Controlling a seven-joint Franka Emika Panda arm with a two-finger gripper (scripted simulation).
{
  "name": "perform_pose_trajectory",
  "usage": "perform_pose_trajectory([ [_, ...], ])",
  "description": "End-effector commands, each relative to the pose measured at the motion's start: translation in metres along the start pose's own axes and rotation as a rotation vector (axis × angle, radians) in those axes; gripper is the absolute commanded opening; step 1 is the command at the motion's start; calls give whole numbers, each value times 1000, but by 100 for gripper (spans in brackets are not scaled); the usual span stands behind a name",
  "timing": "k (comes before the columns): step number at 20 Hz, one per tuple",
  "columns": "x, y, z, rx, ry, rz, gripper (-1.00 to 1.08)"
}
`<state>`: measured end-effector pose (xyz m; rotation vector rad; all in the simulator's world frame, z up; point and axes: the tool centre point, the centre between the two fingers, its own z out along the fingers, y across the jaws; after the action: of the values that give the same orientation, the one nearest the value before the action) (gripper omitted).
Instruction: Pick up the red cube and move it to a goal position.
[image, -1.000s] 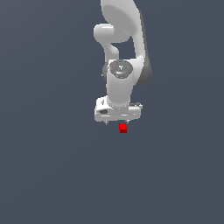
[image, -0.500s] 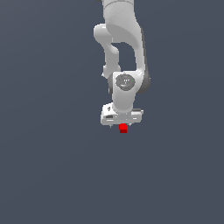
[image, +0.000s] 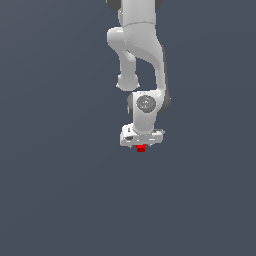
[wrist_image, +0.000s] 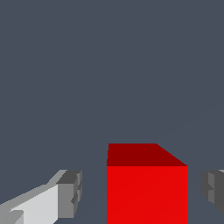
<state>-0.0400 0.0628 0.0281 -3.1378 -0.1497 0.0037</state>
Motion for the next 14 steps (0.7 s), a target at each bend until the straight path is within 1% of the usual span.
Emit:
perform_pose_trajectory([
  [1, -1, -2, 6, 0, 2, -1, 100],
  [5, 0, -3, 8, 0, 2, -1, 100],
  [6, 0, -3, 8, 0, 2, -1, -100],
  [14, 0, -3, 8, 0, 2, -1, -100],
])
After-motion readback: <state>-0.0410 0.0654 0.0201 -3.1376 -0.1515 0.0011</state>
